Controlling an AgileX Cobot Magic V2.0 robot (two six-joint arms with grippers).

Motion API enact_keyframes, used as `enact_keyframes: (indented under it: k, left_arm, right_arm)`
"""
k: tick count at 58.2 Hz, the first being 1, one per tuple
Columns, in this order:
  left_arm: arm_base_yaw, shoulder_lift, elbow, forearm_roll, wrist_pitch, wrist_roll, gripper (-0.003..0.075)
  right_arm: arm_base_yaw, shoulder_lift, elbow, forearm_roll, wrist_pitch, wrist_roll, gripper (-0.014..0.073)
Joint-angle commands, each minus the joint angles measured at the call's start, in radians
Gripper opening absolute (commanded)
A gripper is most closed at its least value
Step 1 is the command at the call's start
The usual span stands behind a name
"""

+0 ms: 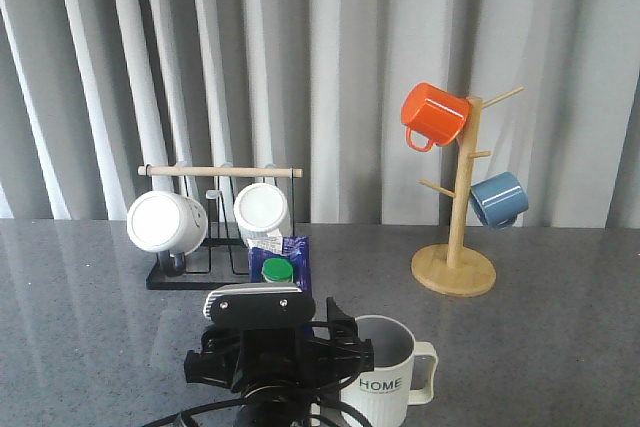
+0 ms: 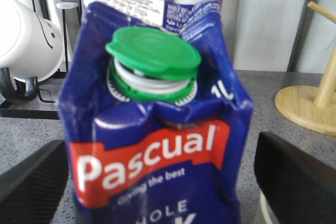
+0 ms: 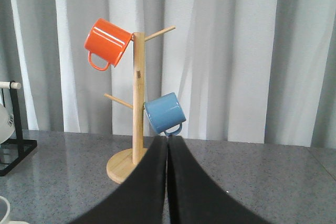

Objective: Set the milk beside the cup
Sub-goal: 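Carry the carton with the left gripper and lower it beside the mug, then open the left gripper and lift it away from the carton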

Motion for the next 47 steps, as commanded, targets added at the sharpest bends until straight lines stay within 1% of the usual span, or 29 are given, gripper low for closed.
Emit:
enact_keyframes:
  k: [1,17,29,35,38,40,42,44,45,46,47]
  left_arm:
    - [-0.007,-0.056,-0.028,0.065,-0.040,0.000,0.0713]
    - [-0.015,-0.167,-0.028,0.133,-0.053,0.003,0.0701]
    - [-0.015,-0.295,-0.028,0.137,-0.052,0.120,0.0694]
    - [-0.015,-0.364,-0.028,0.139,-0.041,0.130,0.0660]
    - [-0.015,-0.403,-0.028,0.138,-0.009,0.142,0.0604]
    - [-0.015,-0.426,-0.028,0.136,0.016,0.167,0.0545]
    - [-0.015,-0.448,-0.028,0.136,0.039,0.200,0.0464]
    - [-0.015,-0.469,-0.028,0.129,0.065,0.243,0.0336]
    - [-0.015,-0.482,-0.028,0.126,0.081,0.256,0.0288]
    - [-0.015,-0.490,-0.027,0.120,0.092,0.271,0.0209]
    - [-0.015,-0.501,-0.027,0.114,0.107,0.278,0.0154]
  right_arm:
    - [-0.004,-0.003,-0.027,-0.002,-0.073,-0.011,-0.0010]
    - [-0.004,-0.003,-0.027,-0.002,-0.073,-0.011,-0.0010]
    - [-0.004,-0.003,-0.027,-0.002,-0.073,-0.011,-0.0010]
    - [-0.004,-0.003,-0.027,-0.002,-0.073,-0.011,-0.0010]
    - [-0.004,-0.003,-0.027,-0.002,-0.073,-0.011,-0.0010]
    - [-0.004,-0.003,-0.027,-0.002,-0.073,-0.011,-0.0010]
    - [-0.004,-0.003,-0.027,-0.002,-0.073,-0.011,-0.0010]
    - [-0.004,-0.003,-0.027,-0.002,-0.073,-0.011,-0.0010]
    - [-0.004,-0.003,-0.027,-0.002,-0.073,-0.011,-0.0010]
    - [-0.004,-0.003,-0.027,-0.002,-0.073,-0.011,-0.0010]
    - [-0.004,-0.003,-0.027,-0.002,-0.073,-0.011,-0.0010]
